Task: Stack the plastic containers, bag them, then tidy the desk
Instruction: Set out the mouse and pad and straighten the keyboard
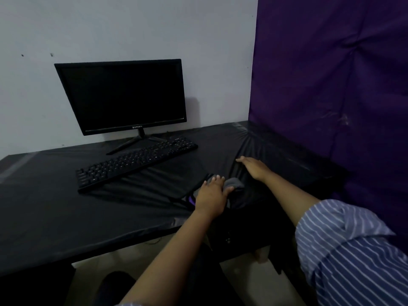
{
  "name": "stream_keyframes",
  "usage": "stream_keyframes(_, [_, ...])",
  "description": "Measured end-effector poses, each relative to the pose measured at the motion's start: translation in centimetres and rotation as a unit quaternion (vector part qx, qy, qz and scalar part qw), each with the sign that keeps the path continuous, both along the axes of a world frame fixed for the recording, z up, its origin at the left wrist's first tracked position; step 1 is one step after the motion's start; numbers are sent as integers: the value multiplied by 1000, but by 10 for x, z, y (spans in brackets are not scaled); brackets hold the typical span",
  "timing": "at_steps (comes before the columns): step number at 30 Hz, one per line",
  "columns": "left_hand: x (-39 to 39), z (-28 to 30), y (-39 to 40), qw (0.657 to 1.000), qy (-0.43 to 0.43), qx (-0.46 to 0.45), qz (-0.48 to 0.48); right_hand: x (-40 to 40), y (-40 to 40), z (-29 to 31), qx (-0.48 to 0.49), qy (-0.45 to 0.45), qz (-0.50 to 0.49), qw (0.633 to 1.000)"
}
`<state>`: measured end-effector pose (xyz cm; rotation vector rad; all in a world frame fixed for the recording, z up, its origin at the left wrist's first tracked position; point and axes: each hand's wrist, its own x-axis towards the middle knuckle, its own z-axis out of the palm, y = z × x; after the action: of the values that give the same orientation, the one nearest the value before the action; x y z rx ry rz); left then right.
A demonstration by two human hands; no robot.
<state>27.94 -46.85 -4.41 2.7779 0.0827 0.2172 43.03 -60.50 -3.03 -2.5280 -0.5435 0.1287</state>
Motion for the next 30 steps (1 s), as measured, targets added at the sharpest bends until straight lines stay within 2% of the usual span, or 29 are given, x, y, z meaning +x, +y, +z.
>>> stream_keyframes(3, [-8, -4, -8, 1000, -16, -8, 2, -4, -11, -2, 35, -1, 14, 999])
stream_keyframes(6, [-10, -4, -10, 999, -27, -18, 7, -6, -12, -10, -11, -36, 30, 999])
stream_keyframes(11, [1, 9, 8, 997, 2, -70, 37, -1, -9, -15, -41, -58, 24, 997])
stream_keyframes(15, [8, 11, 6, 997, 7, -29, 75, 4, -8, -18, -71, -76, 24, 994])
stream_keyframes(24, [-10, -1, -15, 998, -51, -22, -9, -3, -9, -14, -132, -111, 37, 984])
stream_keyframes(27, [-16, 3, -13, 994, -48, -88, -32, -6, -11, -10, -140, -104, 37, 984])
stream_keyframes(29, [-18, 6, -8, 977, -33, -204, -58, -8, -12, -9, -133, -93, 36, 986])
stream_keyframes(30, [-19, 10, -4, 953, -26, -295, -65, -9, -12, -8, -126, -89, 35, 987])
